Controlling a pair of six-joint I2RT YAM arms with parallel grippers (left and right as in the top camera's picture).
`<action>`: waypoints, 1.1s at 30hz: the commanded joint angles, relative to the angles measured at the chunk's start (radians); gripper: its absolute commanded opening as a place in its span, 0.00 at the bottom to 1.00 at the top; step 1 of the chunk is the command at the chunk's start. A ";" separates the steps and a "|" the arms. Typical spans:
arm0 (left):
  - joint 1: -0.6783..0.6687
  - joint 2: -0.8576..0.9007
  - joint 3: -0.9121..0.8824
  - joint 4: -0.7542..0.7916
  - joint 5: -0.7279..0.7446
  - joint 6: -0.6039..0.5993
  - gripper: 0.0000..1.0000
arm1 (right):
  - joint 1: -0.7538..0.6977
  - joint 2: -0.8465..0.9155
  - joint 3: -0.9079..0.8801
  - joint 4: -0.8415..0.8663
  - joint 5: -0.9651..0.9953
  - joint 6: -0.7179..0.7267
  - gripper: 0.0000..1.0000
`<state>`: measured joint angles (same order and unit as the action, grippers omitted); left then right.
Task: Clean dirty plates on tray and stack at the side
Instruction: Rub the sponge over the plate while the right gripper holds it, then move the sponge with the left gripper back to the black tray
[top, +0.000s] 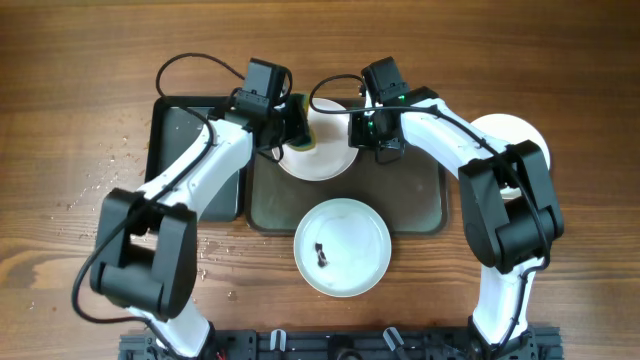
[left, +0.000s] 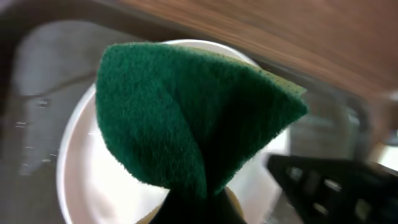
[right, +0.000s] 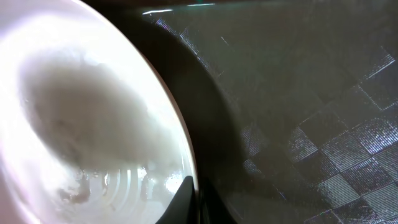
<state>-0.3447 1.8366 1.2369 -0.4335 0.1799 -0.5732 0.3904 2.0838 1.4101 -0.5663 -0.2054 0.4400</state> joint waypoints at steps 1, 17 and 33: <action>0.000 0.063 0.005 -0.002 -0.069 0.019 0.04 | 0.005 0.020 -0.008 0.005 -0.011 -0.022 0.04; -0.064 0.200 0.005 -0.011 0.111 0.007 0.04 | 0.005 0.020 -0.008 0.006 -0.011 -0.022 0.04; -0.048 0.126 0.014 0.108 0.352 0.016 0.04 | 0.005 0.020 -0.008 0.005 -0.011 -0.028 0.04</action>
<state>-0.3992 2.0174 1.2491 -0.3347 0.4580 -0.5705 0.3893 2.0842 1.4101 -0.5667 -0.2016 0.4389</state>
